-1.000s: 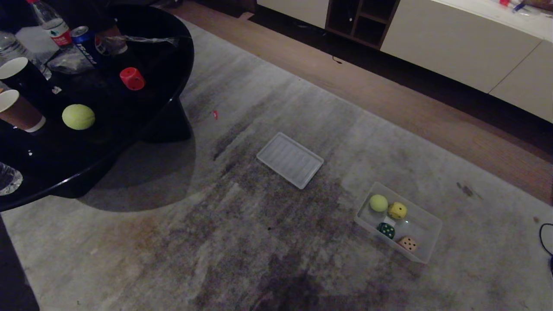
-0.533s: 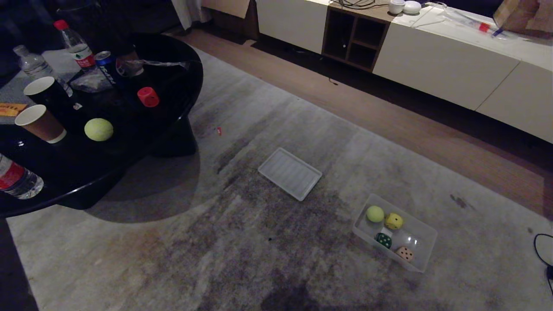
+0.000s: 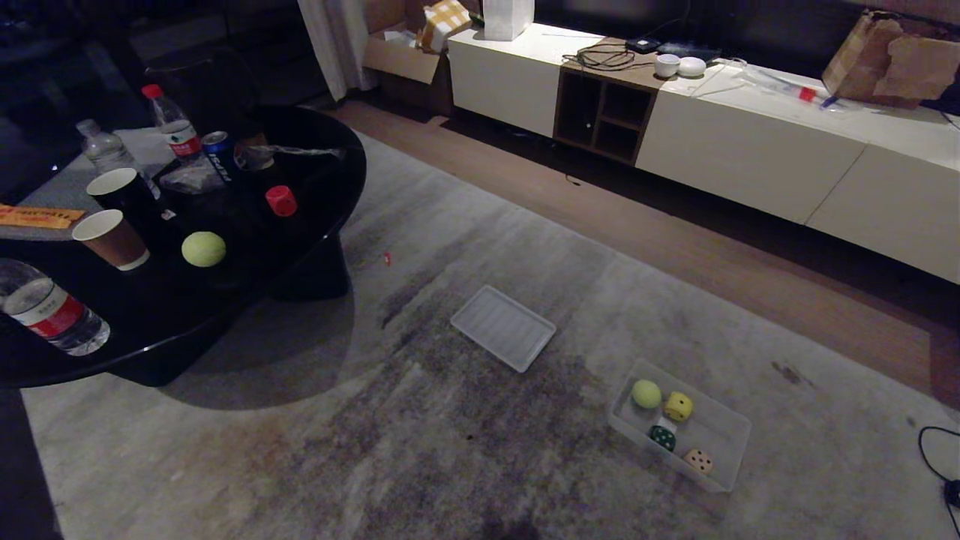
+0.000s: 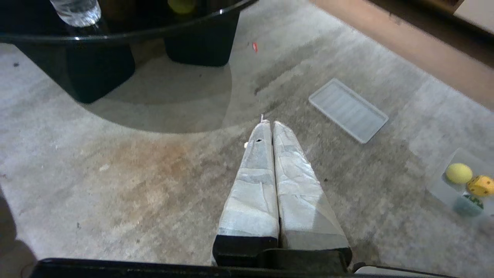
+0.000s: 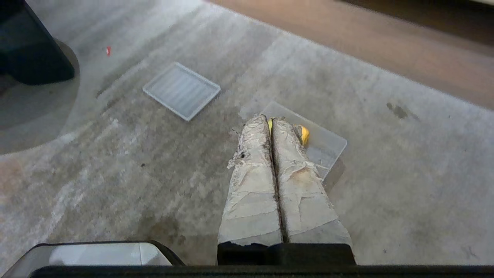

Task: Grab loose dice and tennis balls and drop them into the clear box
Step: Pick up toys out of the box

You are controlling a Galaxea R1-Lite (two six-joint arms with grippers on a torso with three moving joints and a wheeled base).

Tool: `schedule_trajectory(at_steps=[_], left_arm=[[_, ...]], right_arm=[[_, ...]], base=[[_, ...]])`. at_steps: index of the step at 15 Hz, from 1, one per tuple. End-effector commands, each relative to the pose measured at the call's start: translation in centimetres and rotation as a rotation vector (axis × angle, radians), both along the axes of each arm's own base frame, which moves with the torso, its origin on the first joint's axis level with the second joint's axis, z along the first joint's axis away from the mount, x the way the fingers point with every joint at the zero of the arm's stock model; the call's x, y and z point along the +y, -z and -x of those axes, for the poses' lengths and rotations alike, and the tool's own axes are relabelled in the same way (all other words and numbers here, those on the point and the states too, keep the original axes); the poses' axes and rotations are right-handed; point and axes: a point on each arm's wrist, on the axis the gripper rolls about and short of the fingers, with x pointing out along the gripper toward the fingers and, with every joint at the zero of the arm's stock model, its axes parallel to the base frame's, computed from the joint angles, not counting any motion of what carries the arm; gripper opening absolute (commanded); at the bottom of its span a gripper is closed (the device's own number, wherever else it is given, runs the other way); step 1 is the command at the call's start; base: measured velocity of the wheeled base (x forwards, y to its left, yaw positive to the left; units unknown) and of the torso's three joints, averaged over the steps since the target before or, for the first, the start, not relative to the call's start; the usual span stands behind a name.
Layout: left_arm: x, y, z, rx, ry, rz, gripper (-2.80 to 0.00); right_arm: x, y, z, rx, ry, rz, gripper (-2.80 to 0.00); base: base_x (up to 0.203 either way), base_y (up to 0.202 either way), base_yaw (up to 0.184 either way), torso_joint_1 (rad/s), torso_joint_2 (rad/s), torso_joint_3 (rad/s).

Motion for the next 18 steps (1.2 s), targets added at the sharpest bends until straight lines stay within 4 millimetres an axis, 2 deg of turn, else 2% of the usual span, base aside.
schedule_trajectory(at_steps=[1,13,18], left_arm=[[0.0,0.04,-0.02,0.003,-0.001,0.001,-2.8],[0.0,0.04,-0.02,0.003,-0.001,0.0,-2.8],[-0.01,0.05,-0.02,0.005,0.003,-0.008,-2.8]], right_arm=[[0.0,0.27,-0.1,0.011,-0.001,0.0,-2.8],[0.0,0.25,-0.09,0.011,-0.001,0.003,-2.8],[0.0,0.27,-0.08,0.011,0.001,0.003,-2.8]], base=[[0.0,0.0,0.0,-0.002,0.01,0.207],[0.0,0.0,0.0,0.002,0.0,0.201],[0.0,0.0,0.0,0.001,0.0,0.057]])
